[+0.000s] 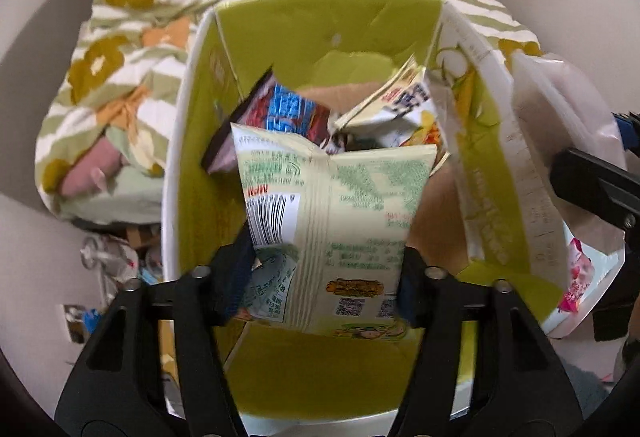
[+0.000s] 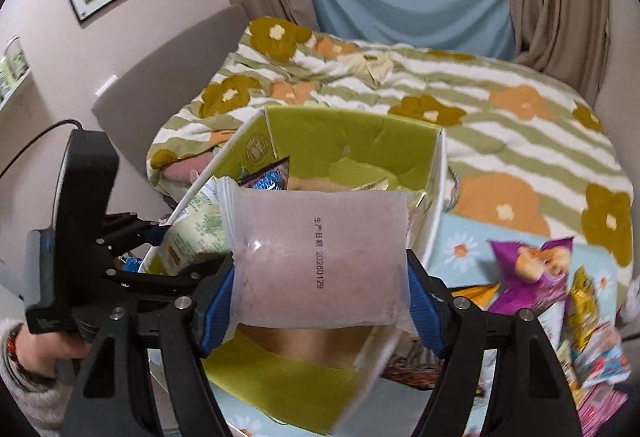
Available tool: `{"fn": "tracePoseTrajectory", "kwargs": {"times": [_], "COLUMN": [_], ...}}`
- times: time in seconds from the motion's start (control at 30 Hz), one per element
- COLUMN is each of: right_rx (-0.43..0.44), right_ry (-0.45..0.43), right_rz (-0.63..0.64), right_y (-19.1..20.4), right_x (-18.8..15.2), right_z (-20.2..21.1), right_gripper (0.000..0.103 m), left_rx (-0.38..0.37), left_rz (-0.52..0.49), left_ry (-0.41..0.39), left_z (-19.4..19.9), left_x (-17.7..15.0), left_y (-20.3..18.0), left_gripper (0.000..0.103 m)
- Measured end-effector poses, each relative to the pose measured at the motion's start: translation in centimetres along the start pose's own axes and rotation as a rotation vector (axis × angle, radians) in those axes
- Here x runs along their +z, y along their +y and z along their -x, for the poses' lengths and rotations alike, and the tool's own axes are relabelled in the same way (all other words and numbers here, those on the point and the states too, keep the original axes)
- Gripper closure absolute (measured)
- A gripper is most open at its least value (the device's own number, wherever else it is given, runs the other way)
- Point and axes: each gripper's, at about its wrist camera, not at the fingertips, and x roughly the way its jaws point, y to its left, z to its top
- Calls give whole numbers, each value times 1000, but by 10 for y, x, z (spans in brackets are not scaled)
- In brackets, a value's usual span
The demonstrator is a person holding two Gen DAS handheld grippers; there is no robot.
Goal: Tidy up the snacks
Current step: 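Carry both packs over the yellow box and release them inside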
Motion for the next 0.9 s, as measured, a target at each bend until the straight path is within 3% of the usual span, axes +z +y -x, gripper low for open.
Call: {"fn": "tracePoseTrajectory", "kwargs": {"times": [0.03, 0.07, 0.23, 0.6, 0.9], "right_rx": [-7, -15, -38, 27, 52], "right_ry": [8, 16, 50, 137, 190], "right_rz": [-2, -1, 27, 68, 50], "right_y": [1, 3, 4, 15, 7], "right_x": [0, -1, -5, -7, -18], "right_z": [-3, -6, -17, -50, -70], "right_gripper": [32, 32, 32, 32, 30], "left_rx": [8, 16, -2, 36, 41], "left_rz": [1, 2, 14, 127, 145], "left_ry": [-1, -13, -24, -50, -59], "left_z": [-3, -3, 1, 19, 21], "left_x": [-2, -5, -19, -47, -55], "left_y": [1, 2, 5, 14, 9], "left_gripper": [4, 0, 0, 0, 0]}}
